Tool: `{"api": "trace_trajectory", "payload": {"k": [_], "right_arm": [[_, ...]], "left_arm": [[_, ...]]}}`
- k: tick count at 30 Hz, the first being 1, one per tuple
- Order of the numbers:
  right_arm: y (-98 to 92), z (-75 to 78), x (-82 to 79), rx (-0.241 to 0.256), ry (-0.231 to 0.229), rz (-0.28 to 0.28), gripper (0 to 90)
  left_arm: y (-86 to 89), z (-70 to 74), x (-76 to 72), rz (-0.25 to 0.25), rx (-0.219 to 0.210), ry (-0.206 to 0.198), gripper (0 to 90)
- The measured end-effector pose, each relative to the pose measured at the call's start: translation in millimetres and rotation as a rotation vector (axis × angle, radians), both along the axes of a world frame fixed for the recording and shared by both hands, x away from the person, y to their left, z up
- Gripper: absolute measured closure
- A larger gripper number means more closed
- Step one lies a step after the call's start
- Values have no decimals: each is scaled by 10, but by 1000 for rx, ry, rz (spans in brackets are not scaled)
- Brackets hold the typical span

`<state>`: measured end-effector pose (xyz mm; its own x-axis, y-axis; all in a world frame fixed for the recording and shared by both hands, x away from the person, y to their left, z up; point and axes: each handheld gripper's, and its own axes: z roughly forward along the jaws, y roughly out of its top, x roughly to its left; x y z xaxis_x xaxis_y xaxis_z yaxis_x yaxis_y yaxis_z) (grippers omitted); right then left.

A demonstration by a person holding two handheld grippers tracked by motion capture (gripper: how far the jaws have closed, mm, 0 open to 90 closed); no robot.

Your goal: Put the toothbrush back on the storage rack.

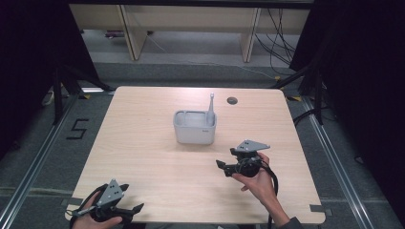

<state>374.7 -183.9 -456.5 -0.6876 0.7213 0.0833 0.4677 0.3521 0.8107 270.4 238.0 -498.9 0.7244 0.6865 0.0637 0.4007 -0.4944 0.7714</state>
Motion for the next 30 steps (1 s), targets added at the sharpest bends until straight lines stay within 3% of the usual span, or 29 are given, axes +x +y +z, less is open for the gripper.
{"api": "trace_trajectory", "payload": {"k": [2, 3, 4, 7, 8, 9, 12, 13, 14, 15, 16, 17, 19, 20, 22, 27, 28, 29, 30], "right_arm": [[-13, -13, -8, -4, 0, 12, 275], [-17, -17, -20, -7, -5, -3, 274], [-14, -23, -36, 3, 19, -4, 272], [-30, -37, -59, -2, 16, -11, 266], [-38, -47, -65, 7, 28, -5, 266], [-43, -50, -76, 3, 26, -12, 266], [-60, -68, -87, 0, 20, -9, 261], [-62, -70, -105, 5, 37, -16, 261], [-78, -79, -98, -8, 16, -4, 259], [-70, -81, -122, 6, 45, -14, 258], [-79, -95, -116, 1, 23, -11, 258], [-79, -95, -135, 6, 47, -16, 256], [-93, -110, -129, -4, 31, -2, 254], [-88, -119, -150, 12, 41, -14, 254], [-92, -112, -171, -9, 52, -15, 248], [-109, -133, -203, -17, 28, -6, 247], [-103, -134, -224, -7, 55, -14, 246], [-116, -141, -218, -22, 34, -2, 242], [-109, -148, -236, -15, 50, -11, 238]], "left_arm": [[-2, -1, -2, 0, -2, 3, 154], [-22, -7, -26, 18, -31, 26, 154], [-24, -6, -31, 22, -29, 28, 154], [-25, -14, -24, 17, -36, 26, 154], [-13, -8, -13, 8, -15, 18, 154], [-25, -14, -22, 16, -36, 25, 154], [-25, -9, -28, 20, -28, 28, 154], [-23, -7, -27, 18, -25, 30, 154], [-24, -9, -28, 20, -27, 28, 154], [-24, -9, -27, 19, -26, 28, 154], [-24, -9, -27, 20, -26, 28, 154], [-24, -9, -26, 19, -25, 28, 154], [-16, -5, -20, 14, -10, 24, 154], [-16, -5, -20, 13, -10, 24, 154], [-17, -7, -21, 17, -11, 26, 154], [-23, -9, -26, 19, -25, 27, 154], [-16, -3, -25, 14, -12, 28, 154], [-16, -3, -25, 14, -12, 27, 154], [-24, -8, -28, 20, -25, 28, 154]]}}
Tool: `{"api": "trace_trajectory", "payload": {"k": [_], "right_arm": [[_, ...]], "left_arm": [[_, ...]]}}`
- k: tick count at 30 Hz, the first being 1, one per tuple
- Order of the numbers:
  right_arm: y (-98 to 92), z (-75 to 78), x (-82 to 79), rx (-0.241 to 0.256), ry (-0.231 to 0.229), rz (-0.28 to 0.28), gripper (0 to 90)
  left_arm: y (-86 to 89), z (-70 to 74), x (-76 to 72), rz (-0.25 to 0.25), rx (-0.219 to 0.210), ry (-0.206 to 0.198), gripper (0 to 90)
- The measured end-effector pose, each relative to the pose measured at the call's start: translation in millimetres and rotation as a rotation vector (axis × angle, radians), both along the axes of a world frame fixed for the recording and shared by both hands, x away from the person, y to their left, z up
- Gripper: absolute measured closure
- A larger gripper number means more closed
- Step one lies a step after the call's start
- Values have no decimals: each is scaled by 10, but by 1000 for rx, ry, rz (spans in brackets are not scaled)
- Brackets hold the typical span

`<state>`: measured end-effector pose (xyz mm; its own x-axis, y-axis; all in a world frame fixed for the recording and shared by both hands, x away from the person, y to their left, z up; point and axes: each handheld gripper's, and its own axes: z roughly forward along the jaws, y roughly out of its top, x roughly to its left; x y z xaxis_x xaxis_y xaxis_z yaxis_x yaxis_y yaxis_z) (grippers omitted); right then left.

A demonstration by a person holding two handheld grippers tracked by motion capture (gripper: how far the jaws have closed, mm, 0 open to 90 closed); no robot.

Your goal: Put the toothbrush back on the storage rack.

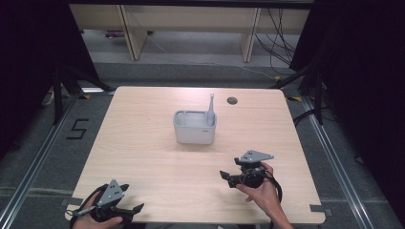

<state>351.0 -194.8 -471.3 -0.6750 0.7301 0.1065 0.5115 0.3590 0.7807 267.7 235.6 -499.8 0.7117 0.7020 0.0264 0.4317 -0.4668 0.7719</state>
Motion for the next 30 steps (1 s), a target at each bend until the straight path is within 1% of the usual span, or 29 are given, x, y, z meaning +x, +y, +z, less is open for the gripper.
{"api": "trace_trajectory", "payload": {"k": [1, 2, 3, 4, 6, 7, 9, 10, 11, 12, 13, 14, 15, 16, 17, 18, 19, 20, 21, 22, 23, 24, 25, 26, 27, 28, 29, 30], "right_arm": [[0, 0, 0, 0, 0, 0, 238], [-14, -3, 4, -9, -13, 10, 238], [-24, -1, -24, 1, 4, -3, 236], [-24, 2, -42, 7, 19, -15, 234], [-59, -5, -31, -8, -10, 7, 230], [-65, -4, -45, 1, 8, -2, 229], [-80, -7, -66, 1, 10, -7, 222], [-94, -8, -66, -5, -1, -5, 220], [-94, -14, -88, 7, 21, -16, 219], [-94, -14, -88, 7, 21, -16, 219], [-112, -21, -99, 5, 13, -13, 217], [-114, -31, -104, 10, 12, -10, 216], [-126, -30, -112, 4, 15, -7, 216], [-134, -35, -108, 0, 6, 1, 214], [-144, -33, -115, -15, -4, 0, 213], [-141, -36, -136, -12, 8, -13, 212], [-148, -45, -134, -18, 1, 0, 211], [-147, -43, -158, -17, 21, -16, 211], [-148, -50, -165, -13, 16, -19, 210], [-148, -52, -176, -12, 21, -19, 210], [-161, -58, -178, -26, 10, -6, 209], [-161, -63, -187, -20, 16, -11, 208], [-167, -68, -197, -29, 10, -6, 207], [-161, -72, -217, -23, 33, -11, 205], [-169, -84, -211, -27, 15, 3, 205], [-169, -84, -211, -27, 15, 3, 205], [-170, -84, -246, -30, 31, -13, 202], [-170, -84, -246, -30, 31, -13, 202]], "left_arm": [[0, 0, 0, 0, 0, 0, 154], [0, 0, -1, 1, -1, 1, 154], [-2, -7, 3, -1, -10, -4, 154], [1, 1, 0, 1, 0, 0, 154], [1, 0, 0, 0, 0, 0, 154], [0, 0, -1, 1, 0, 1, 154], [-3, -6, 3, -1, -8, -3, 154], [-1, 1, -1, 2, -1, 0, 154], [-1, 0, 0, 1, 0, 0, 154], [-1, 0, 0, 1, 0, 0, 154], [6, 4, 2, -4, 11, 0, 154], [6, 3, 3, -1, 13, -2, 154], [6, 3, 3, -1, 13, -2, 154], [6, 3, 5, -3, 14, -3, 154], [5, 4, 3, -3, 13, -2, 154], [6, 4, 3, -2, 14, -3, 154], [8, 5, 3, -6, 15, -2, 154], [7, 5, 3, -3, 15, -2, 154], [8, 6, 2, -6, 15, 0, 154], [6, 4, 2, -3, 14, -2, 154], [7, -2, 11, -9, 11, -10, 154], [6, 3, 3, -3, 13, -5, 154], [7, 4, 4, -3, 14, -3, 154], [9, 5, 5, -5, 17, -3, 154], [3, 1, 1, 5, 9, -1, 154], [3, 1, 1, 5, 9, -1, 154], [6, 3, 3, -2, 14, -3, 154], [6, 3, 3, -2, 14, -3, 154]]}}
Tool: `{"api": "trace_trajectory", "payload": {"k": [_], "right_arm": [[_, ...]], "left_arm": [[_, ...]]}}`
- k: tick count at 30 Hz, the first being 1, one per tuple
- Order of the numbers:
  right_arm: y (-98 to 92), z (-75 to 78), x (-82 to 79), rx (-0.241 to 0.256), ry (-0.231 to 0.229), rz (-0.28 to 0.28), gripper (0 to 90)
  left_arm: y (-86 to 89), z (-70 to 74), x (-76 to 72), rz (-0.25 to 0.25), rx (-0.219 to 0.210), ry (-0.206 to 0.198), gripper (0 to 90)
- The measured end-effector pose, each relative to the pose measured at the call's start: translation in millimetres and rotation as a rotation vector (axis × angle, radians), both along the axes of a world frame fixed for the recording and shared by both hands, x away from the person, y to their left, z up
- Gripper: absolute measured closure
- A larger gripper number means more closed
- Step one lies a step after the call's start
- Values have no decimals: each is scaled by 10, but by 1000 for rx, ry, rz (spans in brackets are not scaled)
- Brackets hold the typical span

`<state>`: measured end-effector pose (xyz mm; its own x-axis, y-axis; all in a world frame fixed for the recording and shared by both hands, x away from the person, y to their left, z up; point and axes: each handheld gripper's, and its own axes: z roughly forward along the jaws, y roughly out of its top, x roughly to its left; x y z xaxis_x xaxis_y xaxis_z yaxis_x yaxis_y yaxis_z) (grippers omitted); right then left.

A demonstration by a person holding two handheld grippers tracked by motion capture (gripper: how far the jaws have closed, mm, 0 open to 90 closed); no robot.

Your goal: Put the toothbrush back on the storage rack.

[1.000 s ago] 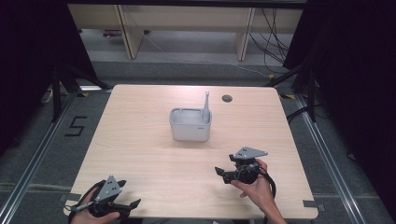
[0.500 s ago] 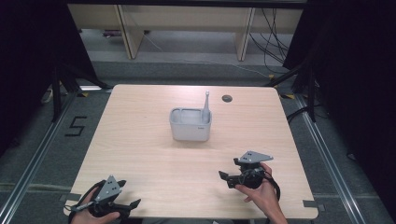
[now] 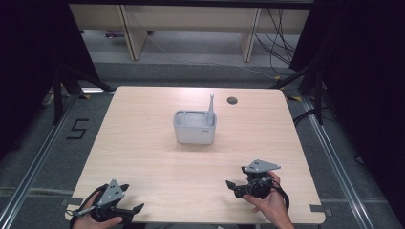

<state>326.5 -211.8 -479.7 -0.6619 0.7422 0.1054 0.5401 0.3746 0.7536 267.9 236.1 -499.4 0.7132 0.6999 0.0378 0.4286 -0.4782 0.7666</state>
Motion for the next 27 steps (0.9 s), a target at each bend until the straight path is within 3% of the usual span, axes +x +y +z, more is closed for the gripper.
{"api": "trace_trajectory", "payload": {"k": [4, 5, 8, 11, 12, 13, 14, 17, 18, 19, 21, 22, 24, 25, 27], "right_arm": [[-11, -39, -39, -23, -2, 8, 188], [-3, -46, -64, -20, 16, 0, 182], [-21, -76, -72, -33, -6, 37, 171], [-22, -73, -110, -46, 4, 17, 170], [-28, -93, -133, -58, -11, 25, 170], [-17, -87, -166, -50, 21, 4, 170], [-34, -95, -152, -59, -5, 25, 170], [-51, -107, -180, -70, -12, 27, 171], [-49, -106, -198, -58, 4, 11, 170], [-55, -120, -201, -62, -13, 19, 170], [-54, -114, -239, -56, 25, -3, 171], [-68, -126, -228, -66, -3, 18, 171], [-72, -128, -248, -63, 0, 11, 170], [-77, -140, -244, -59, -8, 27, 170], [-76, -124, -284, -60, 26, 2, 171]], "left_arm": [[-5, -3, -3, 4, -11, 1, 154], [-6, -10, 2, 0, -20, -2, 154], [4, 0, 1, 0, 4, -1, 154], [3, -2, 4, -1, 5, -5, 154], [2, 0, 2, 0, 2, -3, 154], [-2, -3, -2, 9, -3, 0, 154], [1, -2, 0, 6, 1, -2, 154], [6, -2, 3, 3, 8, -3, 154], [16, 4, 21, -14, 24, -16, 154], [8, 2, 11, -3, 14, -8, 154], [15, 3, 23, -15, 23, -16, 154], [15, 3, 23, -15, 23, -16, 154], [16, 5, 22, -14, 24, -16, 154], [0, -4, 1, 7, 0, -3, 154], [11, 3, 14, -7, 19, -9, 154]]}}
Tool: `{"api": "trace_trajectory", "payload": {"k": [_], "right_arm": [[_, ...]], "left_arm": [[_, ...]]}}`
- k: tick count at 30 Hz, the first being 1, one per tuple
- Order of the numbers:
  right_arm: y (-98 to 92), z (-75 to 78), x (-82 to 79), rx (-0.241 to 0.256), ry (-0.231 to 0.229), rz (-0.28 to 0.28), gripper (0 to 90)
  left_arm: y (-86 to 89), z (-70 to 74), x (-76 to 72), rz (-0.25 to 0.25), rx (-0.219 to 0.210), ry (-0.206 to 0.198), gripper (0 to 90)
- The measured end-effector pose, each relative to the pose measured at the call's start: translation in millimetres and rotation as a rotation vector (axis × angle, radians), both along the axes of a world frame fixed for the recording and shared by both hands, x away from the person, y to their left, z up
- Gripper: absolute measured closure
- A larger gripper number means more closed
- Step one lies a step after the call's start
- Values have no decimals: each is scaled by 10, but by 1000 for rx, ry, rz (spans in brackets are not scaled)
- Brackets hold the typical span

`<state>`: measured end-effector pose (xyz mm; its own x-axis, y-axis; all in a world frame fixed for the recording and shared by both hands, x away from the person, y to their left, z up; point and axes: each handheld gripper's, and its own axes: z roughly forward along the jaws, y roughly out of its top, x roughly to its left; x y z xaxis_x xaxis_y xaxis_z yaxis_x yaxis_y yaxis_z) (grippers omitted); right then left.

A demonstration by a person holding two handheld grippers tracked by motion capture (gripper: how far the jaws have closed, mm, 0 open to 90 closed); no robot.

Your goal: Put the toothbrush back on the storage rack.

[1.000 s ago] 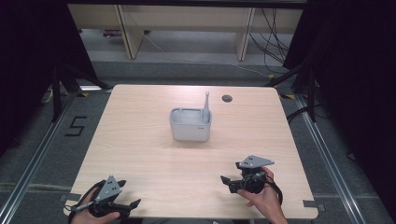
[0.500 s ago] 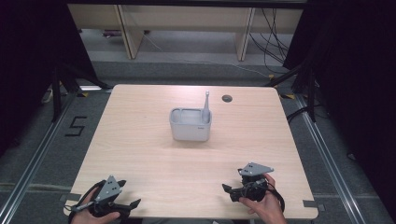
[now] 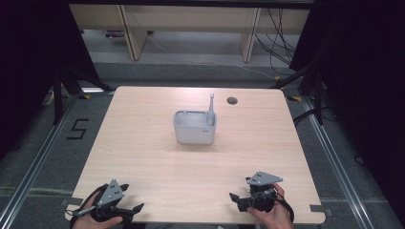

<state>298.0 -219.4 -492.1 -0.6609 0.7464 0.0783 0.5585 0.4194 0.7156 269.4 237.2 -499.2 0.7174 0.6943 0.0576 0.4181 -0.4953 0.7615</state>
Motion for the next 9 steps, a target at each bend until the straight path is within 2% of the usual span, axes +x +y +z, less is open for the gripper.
{"api": "trace_trajectory", "payload": {"k": [2, 3, 5, 7, 9], "right_arm": [[-13, -6, 5, -4, -23, 11, 170], [-14, -4, -6, -4, -14, 5, 171], [-13, 3, -29, 1, 9, -14, 170], [-29, -13, -6, -12, -31, 10, 171], [-33, -14, -4, -14, -34, 11, 171]], "left_arm": [[5, 0, 11, -11, 6, -8, 154], [-4, -3, -1, -5, -10, 4, 154], [-6, -3, -2, -2, -12, 4, 154], [-3, 0, -1, -4, -7, 3, 154], [-13, -6, -13, 15, -20, 8, 154]]}}
